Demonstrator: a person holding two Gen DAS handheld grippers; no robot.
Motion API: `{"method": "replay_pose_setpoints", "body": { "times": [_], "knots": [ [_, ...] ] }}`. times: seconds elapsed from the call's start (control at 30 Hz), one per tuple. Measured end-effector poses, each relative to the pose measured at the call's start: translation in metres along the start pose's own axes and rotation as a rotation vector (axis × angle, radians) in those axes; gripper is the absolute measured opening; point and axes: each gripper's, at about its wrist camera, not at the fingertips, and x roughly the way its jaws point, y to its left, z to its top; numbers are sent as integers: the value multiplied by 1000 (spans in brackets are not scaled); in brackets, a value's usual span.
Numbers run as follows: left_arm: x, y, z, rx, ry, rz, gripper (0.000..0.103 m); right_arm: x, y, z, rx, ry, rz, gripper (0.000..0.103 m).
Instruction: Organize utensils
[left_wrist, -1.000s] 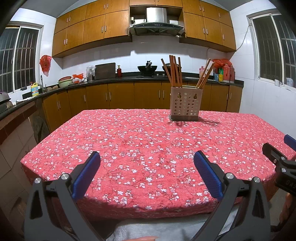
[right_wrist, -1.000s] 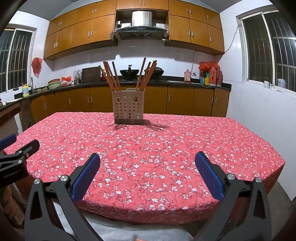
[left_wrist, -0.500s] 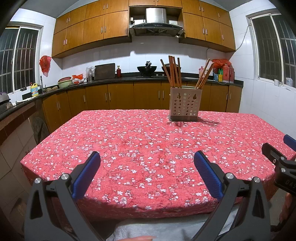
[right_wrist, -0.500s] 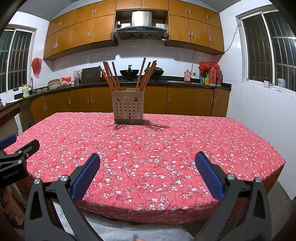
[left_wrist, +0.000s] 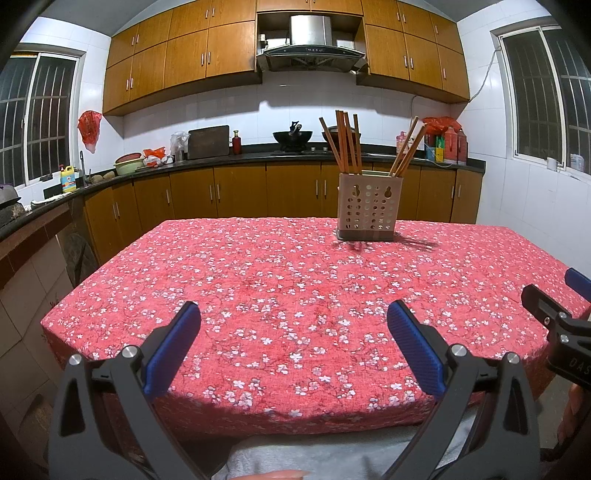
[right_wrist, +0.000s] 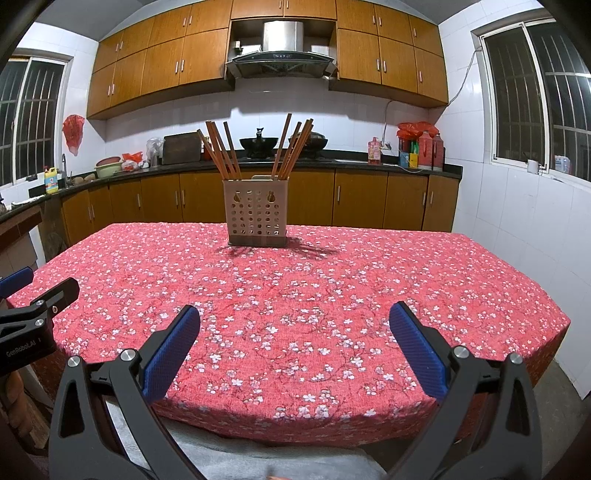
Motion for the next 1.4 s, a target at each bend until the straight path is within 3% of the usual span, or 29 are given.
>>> {"method": "replay_pose_setpoints", "body": {
  "times": [1.4],
  "knots": [
    [-1, -1, -1, -1, 4, 0, 99, 0, 0, -3, 0, 7, 2, 101]
  ]
}}
